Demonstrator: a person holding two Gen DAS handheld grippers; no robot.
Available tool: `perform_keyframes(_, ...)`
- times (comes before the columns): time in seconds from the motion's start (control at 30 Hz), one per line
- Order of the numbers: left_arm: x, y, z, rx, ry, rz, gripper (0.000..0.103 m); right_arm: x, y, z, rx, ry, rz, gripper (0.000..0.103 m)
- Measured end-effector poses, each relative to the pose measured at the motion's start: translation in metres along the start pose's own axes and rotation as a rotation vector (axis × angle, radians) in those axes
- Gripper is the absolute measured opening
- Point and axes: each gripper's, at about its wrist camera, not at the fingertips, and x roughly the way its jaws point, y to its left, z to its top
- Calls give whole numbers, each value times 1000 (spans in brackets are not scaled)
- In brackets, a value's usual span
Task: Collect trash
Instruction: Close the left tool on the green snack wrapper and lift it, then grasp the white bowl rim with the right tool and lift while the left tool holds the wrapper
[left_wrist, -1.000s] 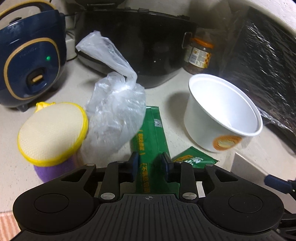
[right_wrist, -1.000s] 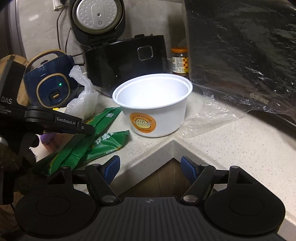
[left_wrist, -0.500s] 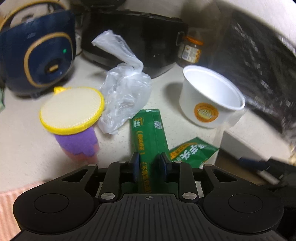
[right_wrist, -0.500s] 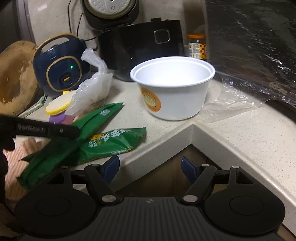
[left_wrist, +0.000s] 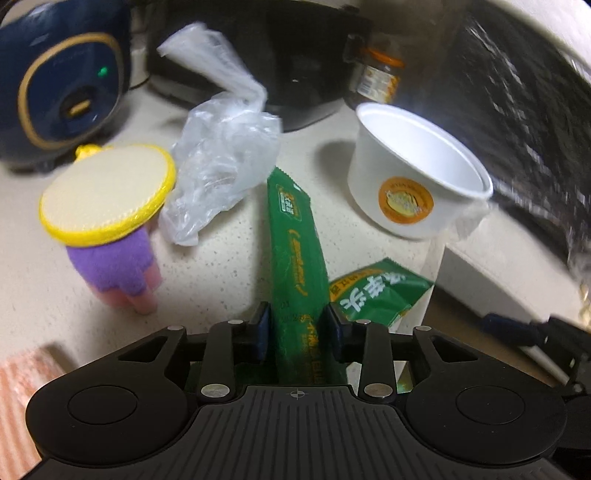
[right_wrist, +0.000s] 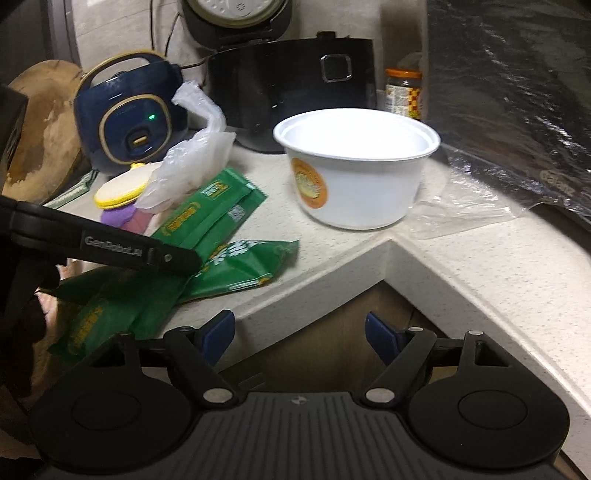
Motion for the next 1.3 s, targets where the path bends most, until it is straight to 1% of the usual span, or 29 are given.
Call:
perform_keyframes(0.07,-3,12,-1,-92,-10,-32,25,-1,-4,1,14,-11,-16,80)
perform_keyframes(0.13,-10,22,-1,-156,-27,-62,23,-3,-9,3,31,-30,-46,82)
perform_keyframes(0.2,-21,28,-4,-177,-69,-69,22,-5,-15,8,53,-58,-83,84)
perform_keyframes(0.23,-26,31,-5,-183,-85,-68,22,-5,-18,12,63,-68,-87,84)
perform_keyframes(0.33,-44,41,-6,-202,-126,-73,22,-5,-27,28,77,-82,-68,84)
perform_keyframes(0.37,-50,43,-7,-202,-134,-64,21,-6,-29,34,82,-93,-68,84)
perform_keyframes(0.47,-64,52,-9,-200,-157,-5,21,-8,-35,56,107,-137,-79,84)
perform_keyframes(0.57,-73,67,-12,-245,-178,43,21,-5,-42,77,137,-166,-108,84)
perform_keyframes(0.63,-79,77,-14,-273,-186,48,21,0,-46,89,163,-170,-125,84)
perform_keyframes(0.7,-82,79,-15,-273,-180,26,21,5,-48,96,195,-157,-106,84)
perform_keyframes(0.83,-83,68,-18,-213,-138,-35,21,18,-46,100,230,-127,-63,84)
perform_keyframes(0.9,-81,59,-20,-180,-123,-58,21,27,-43,102,234,-120,-76,83)
perform_keyframes(0.93,-80,54,-21,-166,-119,-69,21,30,-41,103,234,-120,-96,83)
perform_keyframes(0.97,-80,50,-22,-156,-115,-77,21,32,-40,104,234,-117,-112,79)
perform_keyframes(1.0,-78,45,-23,-145,-109,-86,21,35,-40,106,232,-107,-117,66)
perform_keyframes(1.03,-77,42,-24,-140,-105,-91,21,39,-40,108,227,-87,-95,60)
perform_keyframes(1.07,-76,41,-27,-139,-100,-92,21,40,-39,109,224,-67,-73,41)
perform_keyframes(1.1,-75,40,-27,-138,-94,-91,21,41,-38,109,223,-51,-48,35)
perform_keyframes(1.2,-72,41,-29,-149,-86,-76,21,37,-29,106,169,-37,-9,24)
perform_keyframes(1.3,-75,48,-28,-175,-95,-65,21,31,-20,103,118,-28,29,21)
